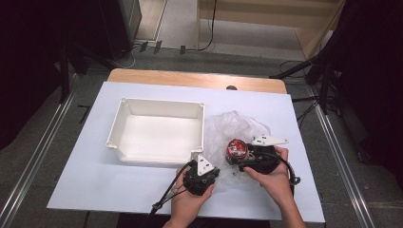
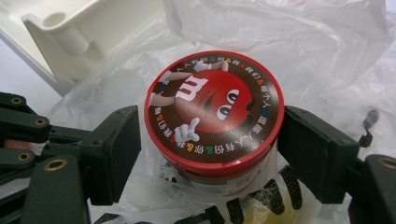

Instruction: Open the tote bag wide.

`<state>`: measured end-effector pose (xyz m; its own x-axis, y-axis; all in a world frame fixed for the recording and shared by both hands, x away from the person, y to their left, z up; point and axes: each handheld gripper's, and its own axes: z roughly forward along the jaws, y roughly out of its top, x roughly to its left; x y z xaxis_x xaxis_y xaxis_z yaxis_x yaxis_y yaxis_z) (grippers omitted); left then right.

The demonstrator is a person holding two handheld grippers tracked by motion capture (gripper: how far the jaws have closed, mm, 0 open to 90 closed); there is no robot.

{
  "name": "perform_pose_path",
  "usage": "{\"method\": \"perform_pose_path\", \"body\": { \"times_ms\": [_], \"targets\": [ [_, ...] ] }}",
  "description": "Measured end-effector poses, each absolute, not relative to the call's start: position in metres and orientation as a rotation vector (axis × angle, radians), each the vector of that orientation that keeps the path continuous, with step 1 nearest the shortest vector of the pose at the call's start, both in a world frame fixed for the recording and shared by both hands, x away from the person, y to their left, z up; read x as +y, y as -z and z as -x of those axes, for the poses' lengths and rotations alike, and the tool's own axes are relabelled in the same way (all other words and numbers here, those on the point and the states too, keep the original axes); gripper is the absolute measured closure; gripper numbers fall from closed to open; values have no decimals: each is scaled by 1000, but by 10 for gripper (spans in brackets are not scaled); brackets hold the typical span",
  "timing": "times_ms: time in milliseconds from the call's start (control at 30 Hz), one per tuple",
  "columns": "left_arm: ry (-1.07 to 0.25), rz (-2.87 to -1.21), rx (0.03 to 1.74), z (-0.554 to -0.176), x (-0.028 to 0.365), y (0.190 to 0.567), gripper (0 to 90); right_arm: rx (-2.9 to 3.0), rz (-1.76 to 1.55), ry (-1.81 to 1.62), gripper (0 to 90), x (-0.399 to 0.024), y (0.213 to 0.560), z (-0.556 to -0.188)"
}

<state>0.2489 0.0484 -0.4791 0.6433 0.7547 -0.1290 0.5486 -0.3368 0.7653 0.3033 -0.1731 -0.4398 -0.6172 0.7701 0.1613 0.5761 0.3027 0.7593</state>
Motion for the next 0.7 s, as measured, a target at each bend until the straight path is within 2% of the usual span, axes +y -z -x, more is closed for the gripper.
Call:
{"method": "perform_pose_path", "body": {
  "times_ms": [700],
  "targets": [
    [-322, -2032, 1008, -248, 49, 478, 833, 2334, -1231, -1117, 255, -162, 447, -308]
  ]
}}
